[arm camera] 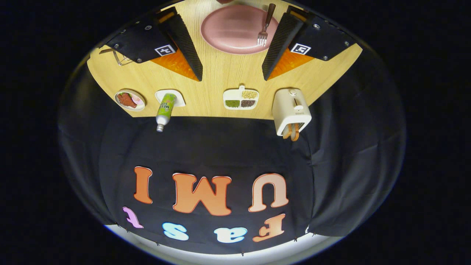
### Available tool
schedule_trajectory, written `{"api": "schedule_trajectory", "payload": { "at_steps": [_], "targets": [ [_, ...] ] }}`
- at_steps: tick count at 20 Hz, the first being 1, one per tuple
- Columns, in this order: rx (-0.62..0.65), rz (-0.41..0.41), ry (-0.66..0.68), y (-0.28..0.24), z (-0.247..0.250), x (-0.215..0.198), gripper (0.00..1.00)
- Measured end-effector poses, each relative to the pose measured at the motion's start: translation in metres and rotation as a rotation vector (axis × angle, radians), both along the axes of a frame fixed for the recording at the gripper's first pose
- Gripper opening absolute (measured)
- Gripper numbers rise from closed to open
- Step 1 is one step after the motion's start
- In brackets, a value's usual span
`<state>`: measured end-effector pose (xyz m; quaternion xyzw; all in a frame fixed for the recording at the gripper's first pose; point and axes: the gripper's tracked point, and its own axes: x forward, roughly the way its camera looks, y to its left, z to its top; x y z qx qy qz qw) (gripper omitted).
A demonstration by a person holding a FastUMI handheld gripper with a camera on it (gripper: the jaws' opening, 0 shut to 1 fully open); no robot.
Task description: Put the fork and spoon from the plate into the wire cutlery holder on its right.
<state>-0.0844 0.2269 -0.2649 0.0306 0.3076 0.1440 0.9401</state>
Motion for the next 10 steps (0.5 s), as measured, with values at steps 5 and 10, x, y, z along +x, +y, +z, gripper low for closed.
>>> {"api": "schedule_trajectory", "payload": {
  "at_steps": [5,10],
  "targets": [
    [-0.027,0.035,0.129,0.020,-0.050,-0.027,0.98],
    [-0.079,0.096,0.237,0.040,-0.094,-0.053,0.98]
  ]
}}
